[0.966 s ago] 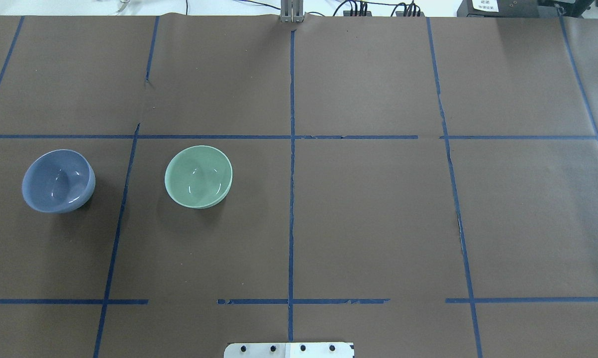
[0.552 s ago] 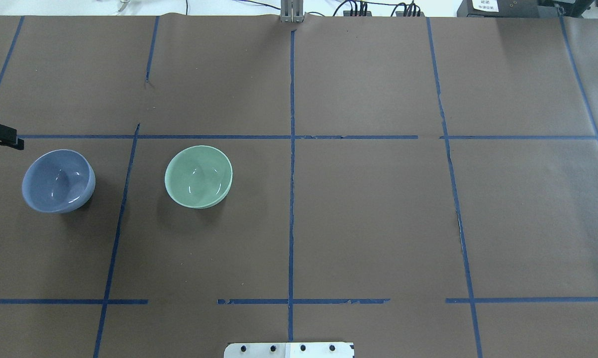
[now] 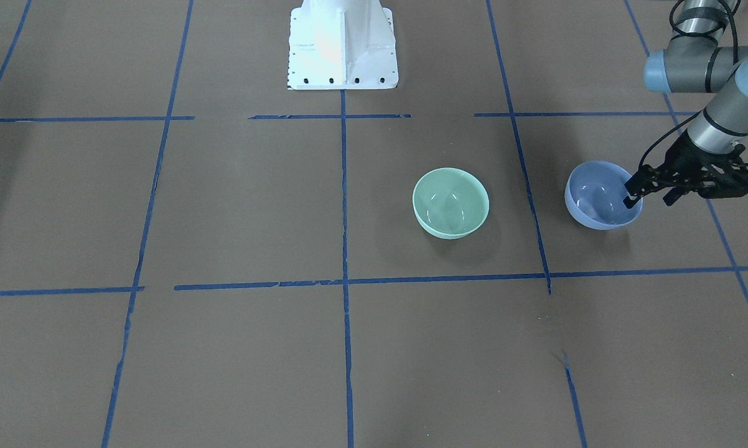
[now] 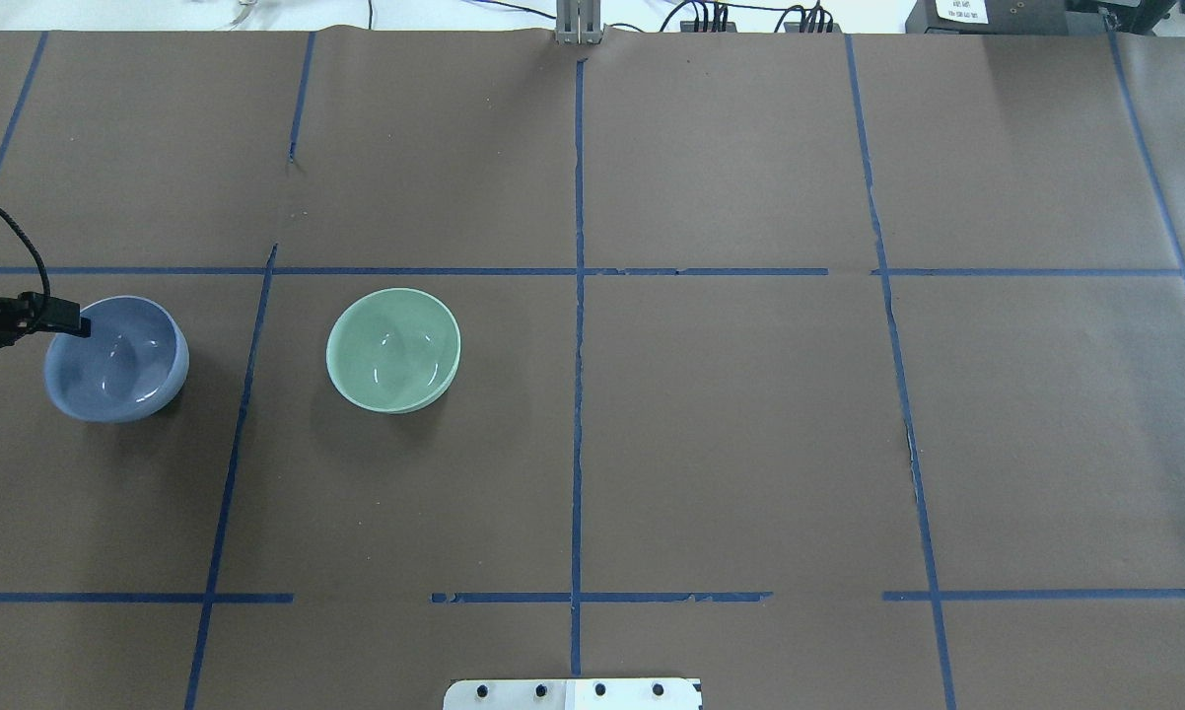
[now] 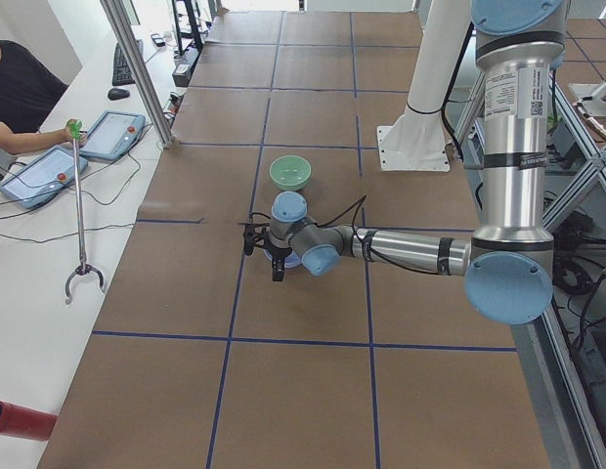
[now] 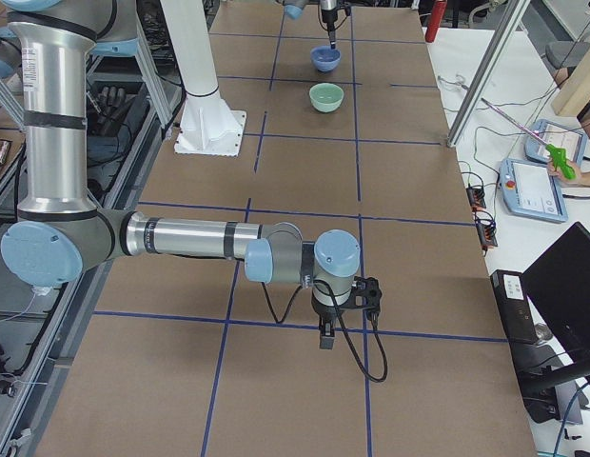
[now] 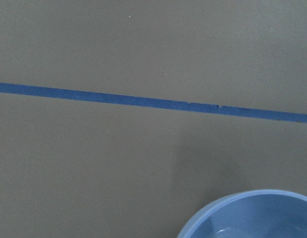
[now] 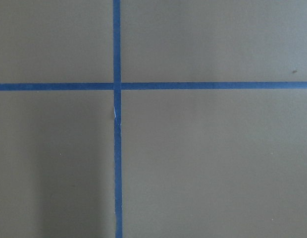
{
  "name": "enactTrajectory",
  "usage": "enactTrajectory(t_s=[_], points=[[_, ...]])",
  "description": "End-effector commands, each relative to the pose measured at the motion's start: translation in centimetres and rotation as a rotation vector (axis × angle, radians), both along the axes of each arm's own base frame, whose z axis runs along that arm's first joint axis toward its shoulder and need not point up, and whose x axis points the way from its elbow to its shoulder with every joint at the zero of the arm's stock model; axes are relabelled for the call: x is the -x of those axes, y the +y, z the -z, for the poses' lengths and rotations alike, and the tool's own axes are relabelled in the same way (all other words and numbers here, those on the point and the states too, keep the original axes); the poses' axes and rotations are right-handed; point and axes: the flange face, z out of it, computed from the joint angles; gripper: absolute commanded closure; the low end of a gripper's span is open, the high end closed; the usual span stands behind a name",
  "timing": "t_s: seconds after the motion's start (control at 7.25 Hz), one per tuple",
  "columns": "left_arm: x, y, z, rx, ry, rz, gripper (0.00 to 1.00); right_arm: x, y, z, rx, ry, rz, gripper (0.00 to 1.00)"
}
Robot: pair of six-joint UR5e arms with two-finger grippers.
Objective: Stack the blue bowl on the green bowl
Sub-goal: 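Lower the left gripper onto the rim of the pale blue bowl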
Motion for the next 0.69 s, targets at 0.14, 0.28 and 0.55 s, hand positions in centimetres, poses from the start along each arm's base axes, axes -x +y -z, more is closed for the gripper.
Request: enactTrajectory(t_s=[0.14, 0.28, 0.55], points=[[-0.81, 0.67, -0.36, -0.006, 0.004, -0.028, 0.0, 0.0, 0.0, 0.0, -0.001, 0.001, 0.0, 0.0], [-1.13, 1.18, -0.55, -0.003, 0.004, -0.04, 0.0, 0.01, 0.0, 0.01, -0.001, -0.001, 0.0, 0.0], [-1.09, 1.38, -0.51, -0.008, 0.004, -0.046, 0.32, 0.01, 0.01, 0.0, 0.001, -0.001, 0.0, 0.0]])
